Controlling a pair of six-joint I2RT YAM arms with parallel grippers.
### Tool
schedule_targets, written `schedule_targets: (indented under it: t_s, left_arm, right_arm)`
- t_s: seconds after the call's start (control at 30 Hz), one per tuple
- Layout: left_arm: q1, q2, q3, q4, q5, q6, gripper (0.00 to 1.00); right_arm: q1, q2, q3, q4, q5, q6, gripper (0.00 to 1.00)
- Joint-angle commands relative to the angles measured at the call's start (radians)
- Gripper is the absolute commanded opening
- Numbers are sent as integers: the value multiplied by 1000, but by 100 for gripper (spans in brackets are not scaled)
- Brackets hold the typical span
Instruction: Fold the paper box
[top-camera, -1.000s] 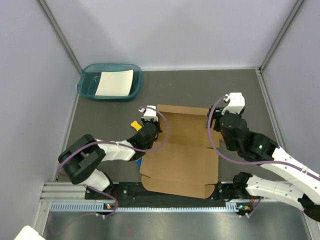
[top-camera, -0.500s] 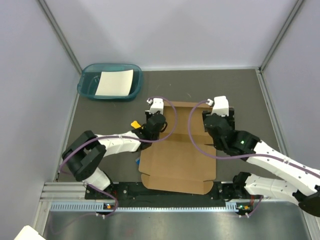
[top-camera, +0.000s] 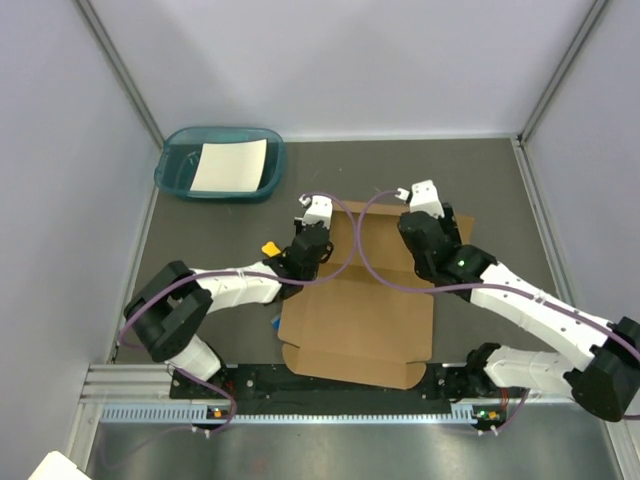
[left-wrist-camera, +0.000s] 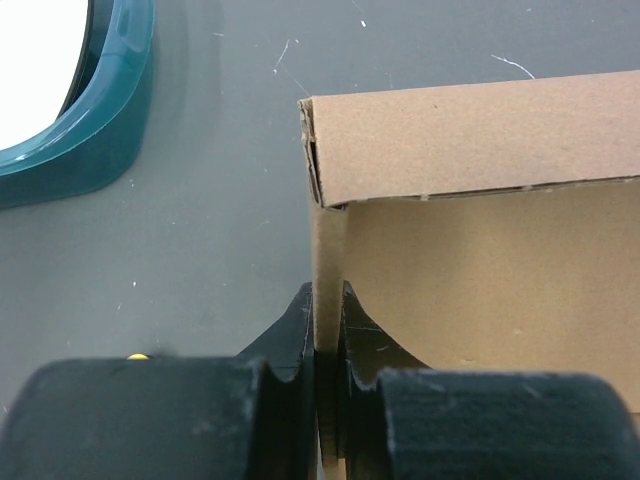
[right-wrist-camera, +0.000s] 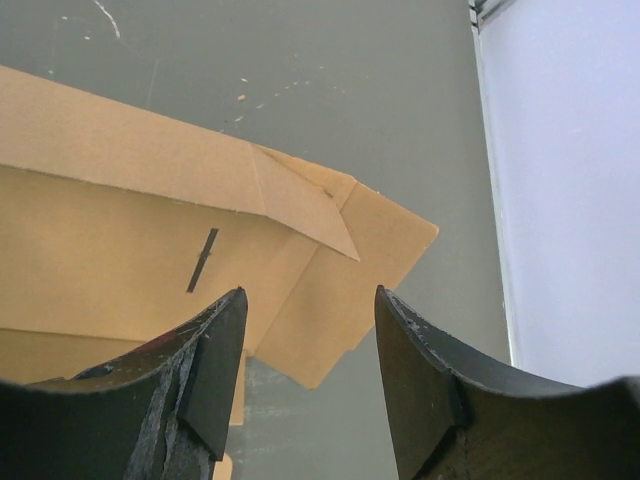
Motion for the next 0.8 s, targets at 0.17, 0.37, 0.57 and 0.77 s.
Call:
schedule_targets:
  t_s: [0.17, 0.37, 0.57, 0.77]
  left_arm:
    - [-2, -42, -65, 49, 33, 75, 0]
    - [0, -44, -75, 70, 37, 78, 0]
    - [0, -47, -80, 81, 37, 80, 0]
    - [-2, -48, -91, 88, 27, 64, 0]
  right_arm:
    - [-107, 107, -2, 189, -8, -133, 49]
    - [-148, 171, -1, 232, -69, -164, 38]
    - [-151, 200, -30, 236, -106, -124, 27]
    - [-150, 190, -28, 184, -211, -18, 5]
